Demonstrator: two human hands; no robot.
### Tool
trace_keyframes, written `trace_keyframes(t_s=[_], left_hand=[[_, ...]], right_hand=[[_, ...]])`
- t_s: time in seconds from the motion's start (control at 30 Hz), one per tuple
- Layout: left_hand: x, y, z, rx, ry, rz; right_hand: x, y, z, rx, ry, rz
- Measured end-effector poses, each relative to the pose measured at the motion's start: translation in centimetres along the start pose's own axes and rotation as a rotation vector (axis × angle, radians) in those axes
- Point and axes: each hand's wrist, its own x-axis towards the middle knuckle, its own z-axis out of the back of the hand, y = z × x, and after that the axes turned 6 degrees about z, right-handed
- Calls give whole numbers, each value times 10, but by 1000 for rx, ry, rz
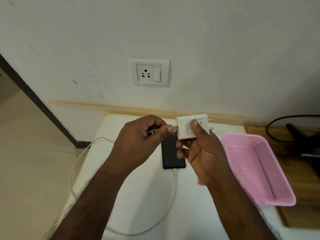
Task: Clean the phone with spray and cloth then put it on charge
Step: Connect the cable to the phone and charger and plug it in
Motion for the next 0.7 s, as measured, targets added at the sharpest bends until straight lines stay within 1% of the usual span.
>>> trace_keyframes(t_s=[0.1,0.23,0.4,0.47,0.53,0.6,0.63,0.7], left_hand=[[0,6,-2,0,3,18],[-1,12,-8,16,-6,22],[0,17,-7,61,-59,10],[1,19,-7,127,-155,-53],[1,21,-5,186,-313,-116],[1,26,-1,207,-477,-146],[0,28,4,198,-519,-127],[1,33,15,128,-536,-19]], right_hand=[[-1,-1,-3,-23,-31,0],[-3,-5,-5,-83,-26,-7],[-2,-5,-11,-68,-35,-2],[1,-5,-15,-25,-89,3],[5,-4,-17,16,-148,6],[12,1,-19,84,-163,4],[19,5,-22,121,-165,-2],[35,12,-30,172,-180,-21]])
